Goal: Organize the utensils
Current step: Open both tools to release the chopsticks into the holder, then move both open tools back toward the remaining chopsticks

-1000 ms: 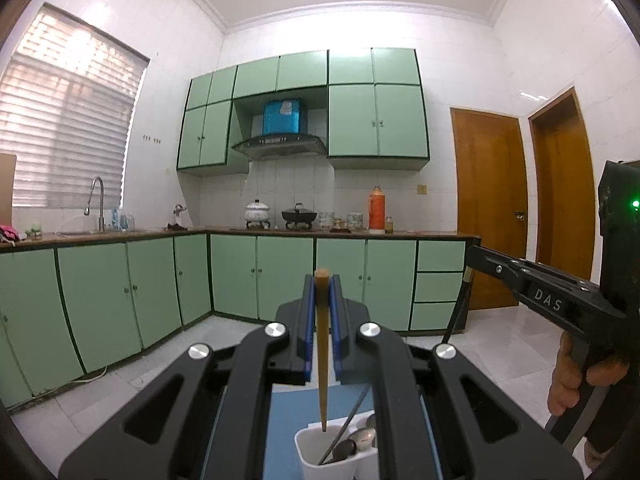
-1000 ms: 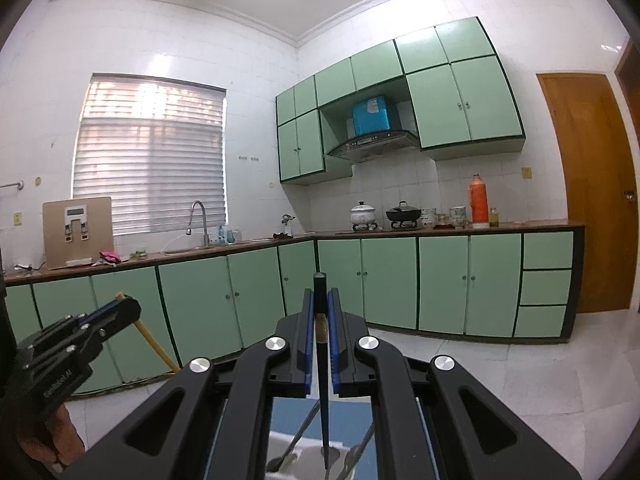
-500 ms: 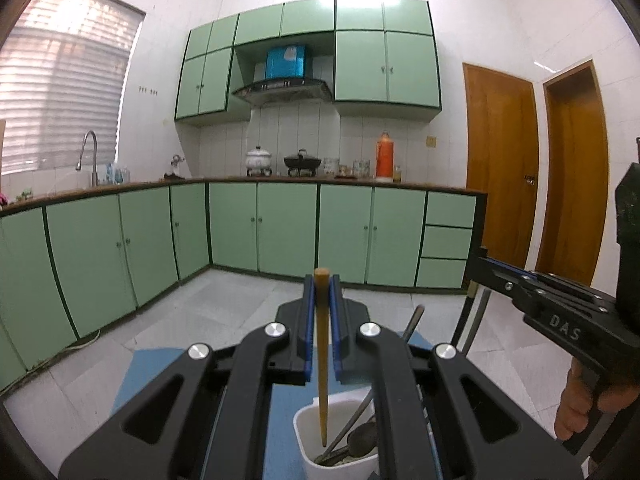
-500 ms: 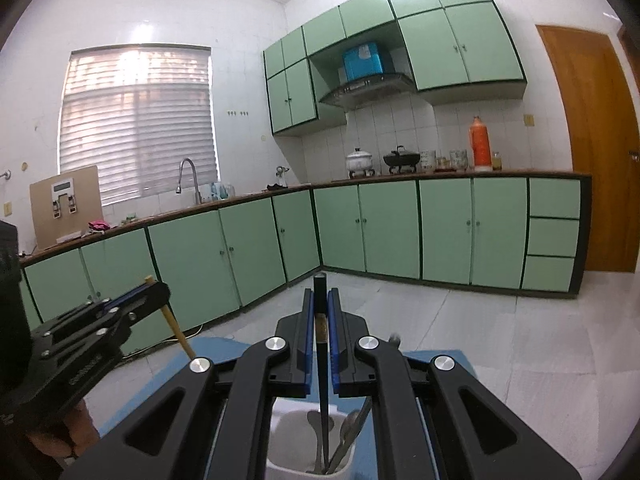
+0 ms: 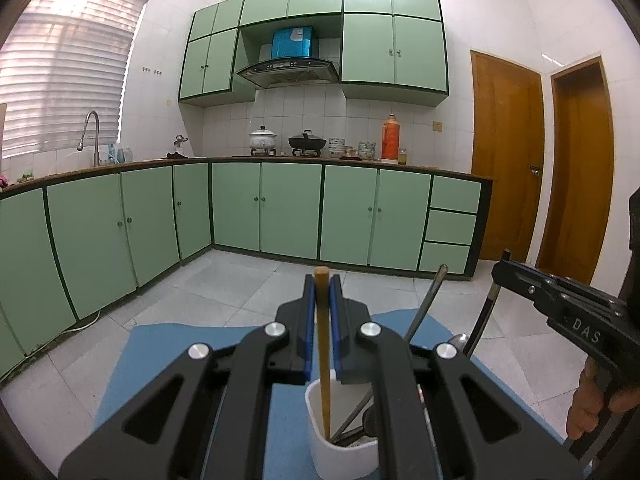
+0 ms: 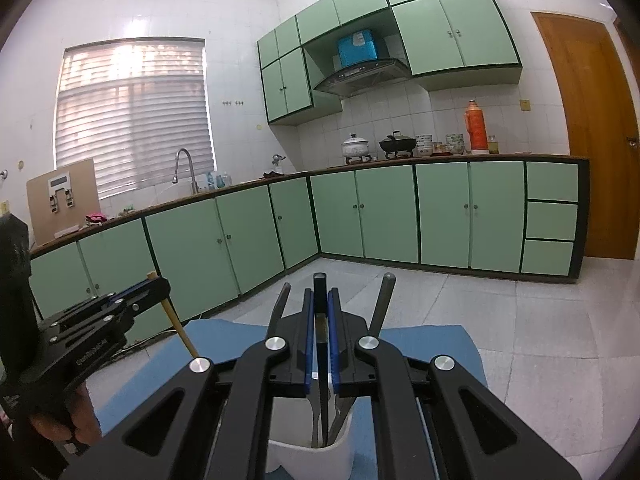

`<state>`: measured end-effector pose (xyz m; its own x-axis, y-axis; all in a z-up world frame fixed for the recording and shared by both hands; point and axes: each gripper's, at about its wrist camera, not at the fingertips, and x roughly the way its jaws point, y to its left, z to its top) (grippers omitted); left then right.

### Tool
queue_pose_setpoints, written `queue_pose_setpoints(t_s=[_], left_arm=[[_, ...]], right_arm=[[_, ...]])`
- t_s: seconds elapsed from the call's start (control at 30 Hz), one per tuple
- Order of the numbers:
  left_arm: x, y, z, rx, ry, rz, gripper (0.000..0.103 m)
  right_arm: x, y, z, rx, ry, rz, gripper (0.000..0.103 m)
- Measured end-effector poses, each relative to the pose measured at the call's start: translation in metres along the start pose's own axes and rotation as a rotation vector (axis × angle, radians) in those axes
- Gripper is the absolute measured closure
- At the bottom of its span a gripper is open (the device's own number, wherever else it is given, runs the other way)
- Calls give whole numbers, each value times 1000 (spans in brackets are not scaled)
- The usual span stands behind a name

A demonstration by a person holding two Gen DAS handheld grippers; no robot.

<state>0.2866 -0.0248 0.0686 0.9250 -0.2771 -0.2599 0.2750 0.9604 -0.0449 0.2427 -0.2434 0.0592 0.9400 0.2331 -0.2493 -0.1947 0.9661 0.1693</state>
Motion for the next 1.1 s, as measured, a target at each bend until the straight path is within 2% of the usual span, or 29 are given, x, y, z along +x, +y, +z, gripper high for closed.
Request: queue_pose_setpoints(t_s=[0.03, 0.1, 0.17, 0.3, 0.6, 0.67, 0.7, 0.77, 0.87, 0.97, 1.1], left_arm=[[-1, -1, 0, -3, -1, -1, 95], [-5, 0, 0, -14, -3, -4, 88], [-9, 0, -1, -22, -12, -5, 73], [-20, 4, -3, -31, -30, -2, 64], [-57, 6, -14, -54, -70, -13, 48], [-66, 4, -18, -54, -73, -13, 41], [-73, 3, -23, -54, -71, -12, 38], [-84, 2, -32, -57, -66, -8, 26], [-102, -2, -50, -56, -49, -16, 15], [-119, -6, -72, -39, -30, -8, 13], [-141, -5, -102, -33, -1, 15, 9]], right_arm=[[0, 0, 1, -1, -1, -1, 96], [-4, 0, 2, -2, -11, -9, 96], [-9, -1, 0, -6, -24, -11, 90], [-22, 0, -3, -24, -54, -32, 79], [-58, -10, -16, 4, -92, -40, 66], [-67, -11, -24, 9, -93, -43, 61], [-73, -11, -29, 13, -94, -42, 59], [-83, -12, -39, 26, -94, -44, 49], [-100, -11, -56, 43, -88, -63, 36], [-117, -9, -76, 51, -77, -79, 25], [-135, -1, -100, 43, -52, -108, 19]])
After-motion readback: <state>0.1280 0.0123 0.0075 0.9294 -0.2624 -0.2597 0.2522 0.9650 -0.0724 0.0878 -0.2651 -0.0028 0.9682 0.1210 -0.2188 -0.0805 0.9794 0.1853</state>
